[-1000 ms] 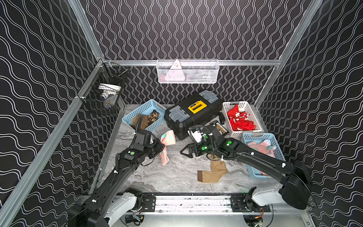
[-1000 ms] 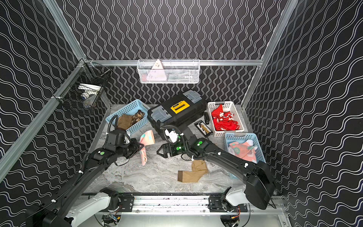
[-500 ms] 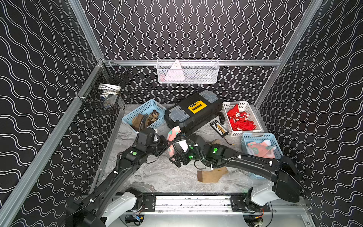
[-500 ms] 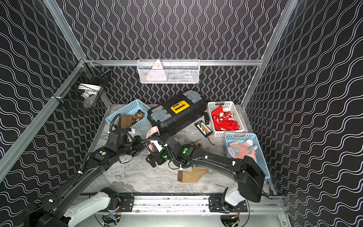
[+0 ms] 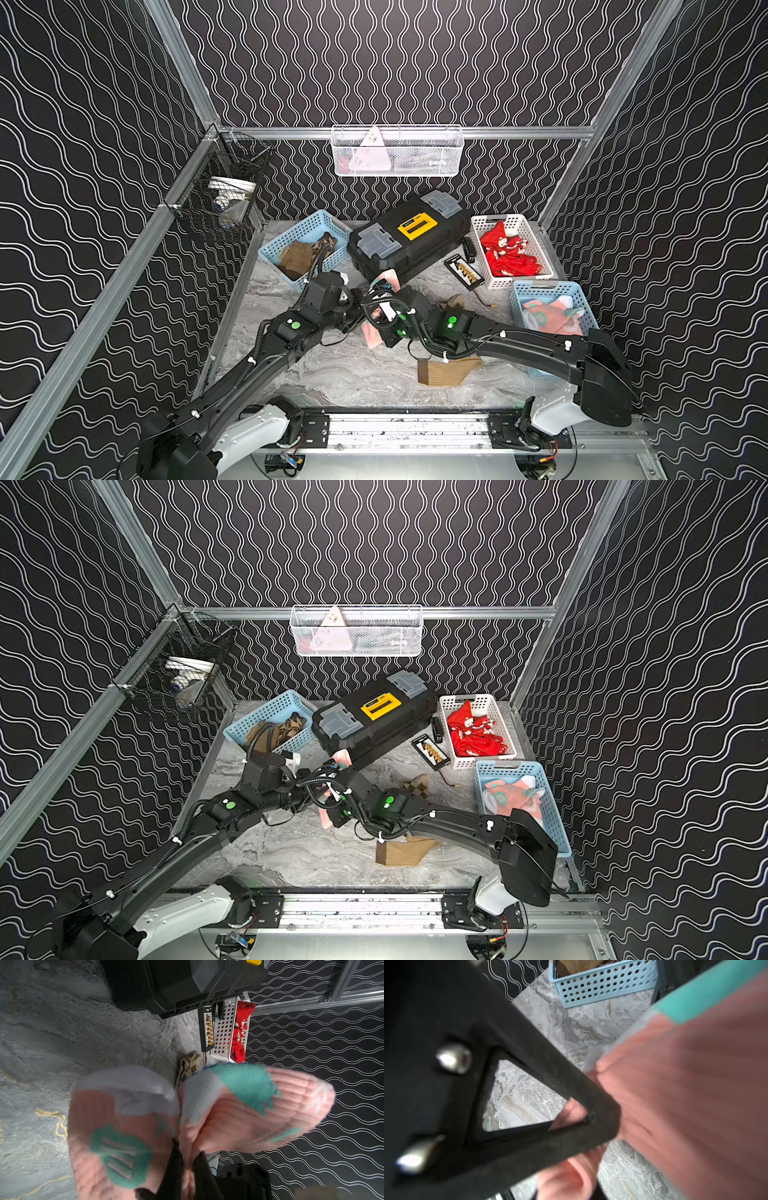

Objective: Sort the socks into the basket by color
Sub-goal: Pick up the sock at the corner of the board, then place the sock in the bin.

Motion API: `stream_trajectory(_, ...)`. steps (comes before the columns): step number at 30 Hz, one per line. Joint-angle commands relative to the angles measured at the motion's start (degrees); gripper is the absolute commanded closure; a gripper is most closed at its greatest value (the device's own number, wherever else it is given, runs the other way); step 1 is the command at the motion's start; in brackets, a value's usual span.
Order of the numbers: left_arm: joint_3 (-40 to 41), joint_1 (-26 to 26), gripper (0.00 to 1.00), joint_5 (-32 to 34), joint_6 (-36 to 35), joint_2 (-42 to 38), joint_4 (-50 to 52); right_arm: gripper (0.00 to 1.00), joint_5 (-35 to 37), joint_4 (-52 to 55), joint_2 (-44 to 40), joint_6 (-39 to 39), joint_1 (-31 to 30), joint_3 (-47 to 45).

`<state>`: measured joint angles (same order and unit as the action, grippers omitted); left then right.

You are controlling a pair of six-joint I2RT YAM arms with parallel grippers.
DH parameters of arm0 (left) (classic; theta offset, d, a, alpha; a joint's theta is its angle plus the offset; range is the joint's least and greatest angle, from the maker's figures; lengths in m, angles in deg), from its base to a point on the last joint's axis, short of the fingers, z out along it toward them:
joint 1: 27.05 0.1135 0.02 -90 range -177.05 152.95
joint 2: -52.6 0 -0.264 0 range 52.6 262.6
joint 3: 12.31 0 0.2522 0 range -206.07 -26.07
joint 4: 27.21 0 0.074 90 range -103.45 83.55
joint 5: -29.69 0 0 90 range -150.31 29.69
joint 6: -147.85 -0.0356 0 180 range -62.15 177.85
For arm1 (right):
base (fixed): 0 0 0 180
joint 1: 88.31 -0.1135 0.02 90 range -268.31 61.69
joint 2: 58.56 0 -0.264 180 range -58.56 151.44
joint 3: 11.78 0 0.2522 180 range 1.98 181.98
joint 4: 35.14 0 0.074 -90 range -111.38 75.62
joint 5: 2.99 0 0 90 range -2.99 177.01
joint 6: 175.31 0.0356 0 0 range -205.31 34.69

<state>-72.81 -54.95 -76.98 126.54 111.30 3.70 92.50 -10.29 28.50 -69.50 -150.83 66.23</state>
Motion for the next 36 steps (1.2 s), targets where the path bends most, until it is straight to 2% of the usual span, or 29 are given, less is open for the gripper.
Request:
stream_trajectory(1, -1.11, -0.38, 1.00, 0.94, -0.65, 0.32, -2.41, 1.00, 2.19, 0.90, -1.64, 0.70, 0.03, -0.75)
stream_trajectory(4, -1.34, -0.42, 1.00, 1.34, -1.36, 0.46, -2.17, 1.00, 2.30, 2.25, -3.17, 1.48, 0.06, -1.23)
stream_trajectory(5, -1.25, -0.44, 0.95, 1.29, -1.49, 0.54, -2.42, 1.00, 2.24, 2.99, -3.54, 1.91, 0.12, -1.12)
stream_trajectory(7, -1.43, -0.49, 0.83, 1.20, -1.96, 0.85, -2.39, 1.00, 2.19, 3.98, -4.47, 2.55, 0.11, -1.21)
stream_trajectory(11, -1.97, -0.50, 0.45, 1.72, -3.72, 0.46, -2.05, 1.00, 2.57, 7.18, -6.50, 4.01, 0.45, -0.93)
stream_trajectory(15, -4.66, -0.50, 0.22, 2.51, -7.24, 1.44, -0.02, 1.00, 2.93, 11.93, -9.06, 5.82, 1.50, -0.40)
stream_trajectory(17, -5.82, -0.49, 0.13, 2.70, -9.04, 1.99, 0.35, 1.00, 3.98, 14.88, -10.72, 6.86, 2.40, 0.06)
stream_trajectory(22, -7.83, -0.50, 0.13, 3.67, -13.39, 3.37, 0.96, 1.00, 4.56, 23.00, -15.82, 9.75, 10.07, 2.18)
stream_trajectory(26, -6.88, -0.53, 0.14, 1.13, -16.00, 4.66, -1.81, 1.00, 1.42, 26.65, -20.88, 11.93, 24.85, 2.28)
stream_trajectory(30, -6.83, -1.20, 0.15, -0.61, -19.17, 6.48, -2.52, 1.00, -0.06, 28.77, -22.13, 12.48, 39.44, 3.82)
stream_trajectory(36, -7.96, -3.18, 0.17, -1.16, -23.34, 8.60, -1.88, 1.00, -1.58, 23.59, -21.94, 17.07, 56.68, 1.11)
